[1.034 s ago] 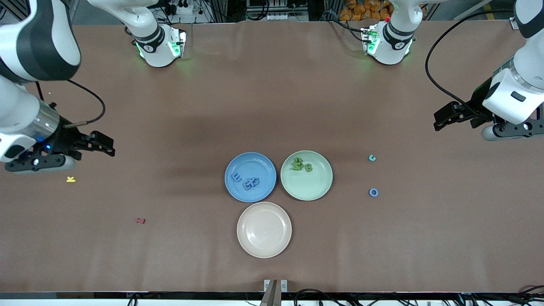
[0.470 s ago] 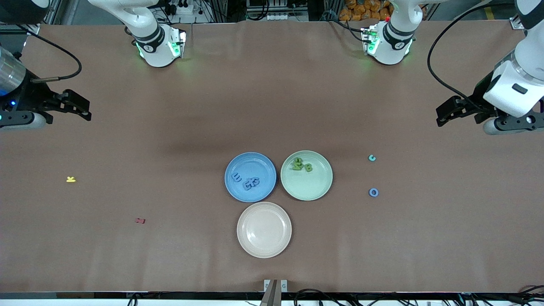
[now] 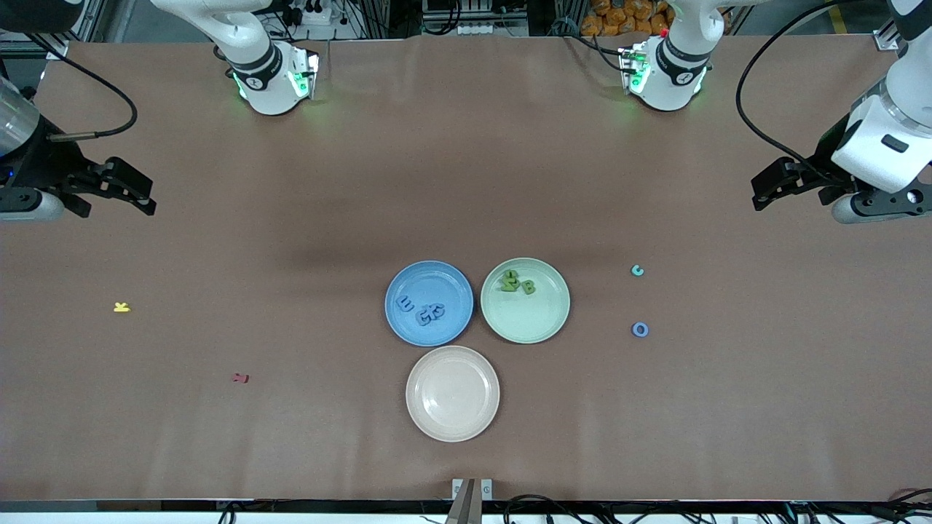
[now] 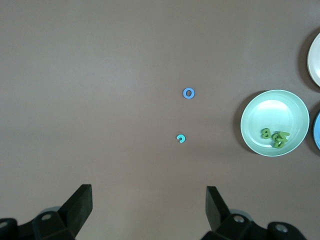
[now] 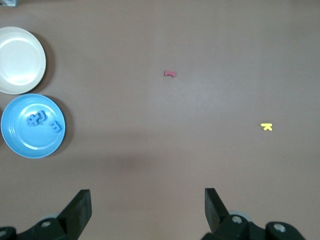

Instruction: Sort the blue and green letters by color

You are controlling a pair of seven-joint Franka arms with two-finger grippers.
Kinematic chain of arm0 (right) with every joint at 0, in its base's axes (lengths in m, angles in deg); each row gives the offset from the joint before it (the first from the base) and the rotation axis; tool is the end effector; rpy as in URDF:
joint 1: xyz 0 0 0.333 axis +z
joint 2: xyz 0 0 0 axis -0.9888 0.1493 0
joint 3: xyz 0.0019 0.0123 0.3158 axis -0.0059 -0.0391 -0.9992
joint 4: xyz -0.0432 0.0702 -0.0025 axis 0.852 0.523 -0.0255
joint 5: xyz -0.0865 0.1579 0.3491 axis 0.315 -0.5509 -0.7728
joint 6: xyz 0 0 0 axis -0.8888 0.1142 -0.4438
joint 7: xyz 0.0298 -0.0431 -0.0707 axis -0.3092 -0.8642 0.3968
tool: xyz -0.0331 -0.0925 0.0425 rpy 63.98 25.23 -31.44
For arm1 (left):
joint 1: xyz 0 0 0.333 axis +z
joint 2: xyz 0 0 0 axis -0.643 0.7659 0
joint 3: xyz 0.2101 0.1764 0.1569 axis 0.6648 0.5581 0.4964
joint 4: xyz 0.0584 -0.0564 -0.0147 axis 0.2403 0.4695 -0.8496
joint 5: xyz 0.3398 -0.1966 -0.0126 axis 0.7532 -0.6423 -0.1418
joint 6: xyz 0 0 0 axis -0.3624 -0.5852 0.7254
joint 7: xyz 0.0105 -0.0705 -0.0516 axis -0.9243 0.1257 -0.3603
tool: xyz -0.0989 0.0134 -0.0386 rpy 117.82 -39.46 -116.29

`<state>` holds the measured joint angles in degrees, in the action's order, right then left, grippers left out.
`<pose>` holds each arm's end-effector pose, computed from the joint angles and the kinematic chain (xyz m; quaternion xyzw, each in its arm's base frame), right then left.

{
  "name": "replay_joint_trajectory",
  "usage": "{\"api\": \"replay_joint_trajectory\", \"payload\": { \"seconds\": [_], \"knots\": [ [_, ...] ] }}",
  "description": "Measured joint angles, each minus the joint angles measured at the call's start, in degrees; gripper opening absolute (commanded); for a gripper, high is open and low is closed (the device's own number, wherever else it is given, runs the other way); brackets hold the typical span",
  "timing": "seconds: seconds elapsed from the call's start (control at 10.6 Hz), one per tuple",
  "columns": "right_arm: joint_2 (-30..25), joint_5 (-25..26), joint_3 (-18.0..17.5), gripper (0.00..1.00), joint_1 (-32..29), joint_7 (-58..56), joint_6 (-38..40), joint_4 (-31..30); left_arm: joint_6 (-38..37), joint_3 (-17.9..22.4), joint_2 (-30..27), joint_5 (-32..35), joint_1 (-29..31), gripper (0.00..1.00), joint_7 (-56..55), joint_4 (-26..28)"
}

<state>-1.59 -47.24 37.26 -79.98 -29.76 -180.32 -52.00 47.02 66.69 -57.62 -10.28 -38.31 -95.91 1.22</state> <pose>0.5644 0.0435 0.6281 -0.9993 -0.0057 -0.0357 0.0078 0.5623 -0.0907 0.6241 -0.9992 -0.0371 -0.0091 0.0088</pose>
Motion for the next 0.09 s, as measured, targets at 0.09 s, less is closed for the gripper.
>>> {"api": "replay_joint_trajectory", "payload": {
  "seconds": [0.09],
  "knots": [
    [0.0, -0.2, 0.3, 1.0, 0.1, 0.1, -0.8, -0.3, 0.0, 0.1, 0.0, 0.0, 0.0, 1.0, 0.0, -0.1]
  ]
}}
